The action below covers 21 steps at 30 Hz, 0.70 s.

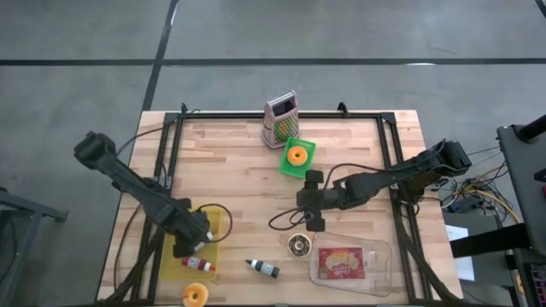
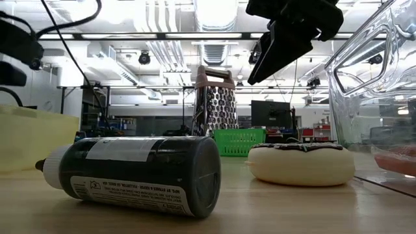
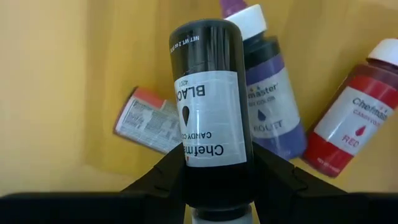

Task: Pick & Place Food Item
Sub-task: Put the black ink bottle into the yellow bin

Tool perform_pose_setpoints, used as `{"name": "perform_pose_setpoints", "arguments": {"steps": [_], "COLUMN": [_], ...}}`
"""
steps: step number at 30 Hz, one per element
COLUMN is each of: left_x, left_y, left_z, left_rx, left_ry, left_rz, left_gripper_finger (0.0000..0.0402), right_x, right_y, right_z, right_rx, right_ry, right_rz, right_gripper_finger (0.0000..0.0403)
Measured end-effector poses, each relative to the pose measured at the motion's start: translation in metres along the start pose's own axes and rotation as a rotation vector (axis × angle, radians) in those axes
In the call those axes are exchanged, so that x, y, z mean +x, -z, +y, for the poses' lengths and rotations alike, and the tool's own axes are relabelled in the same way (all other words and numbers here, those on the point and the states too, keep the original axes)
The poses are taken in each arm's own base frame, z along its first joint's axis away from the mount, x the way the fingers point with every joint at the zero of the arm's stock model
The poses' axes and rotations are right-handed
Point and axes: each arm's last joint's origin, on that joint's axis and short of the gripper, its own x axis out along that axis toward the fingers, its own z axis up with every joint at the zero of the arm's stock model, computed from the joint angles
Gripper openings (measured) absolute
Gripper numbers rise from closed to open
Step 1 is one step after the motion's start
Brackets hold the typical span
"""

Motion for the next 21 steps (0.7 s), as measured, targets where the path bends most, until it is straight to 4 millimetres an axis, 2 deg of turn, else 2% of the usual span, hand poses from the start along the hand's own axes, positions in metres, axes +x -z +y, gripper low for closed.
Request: {"name": "perform_pose_setpoints", "arguments": {"steps": [5, 8, 12, 21], "left_x": [0.011, 0.014, 0.013, 0.006], "left_y": [-0.002, -0.002, -0.001, 0.001], "left_z": [-0.002, -0.002, -0.001, 0.001], "left_rx": [0.011, 0.014, 0.025, 0.028], "left_ry": [0.041, 0.052, 0.056, 0.082], "left_rz": [0.003, 0.001, -0.005, -0.042], "left_gripper_finger": [0.0133, 0.0151, 0.0166, 0.0170], "right_x": [0.000, 0.000, 0.000, 0.000], "right_y": [0.000, 0.000, 0.000, -0.002], "right_z": [0.000, 0.000, 0.000, 0.000], "right_rx": [0.008, 0.012, 0.012, 0.016], "right_ry": [-0.001, -0.001, -0.001, -0.004], "right_rz": [-0.002, -0.003, -0.004, -0.022], "right_gripper_finger": [0.0246, 0.0246, 0.0246, 0.0247]}}
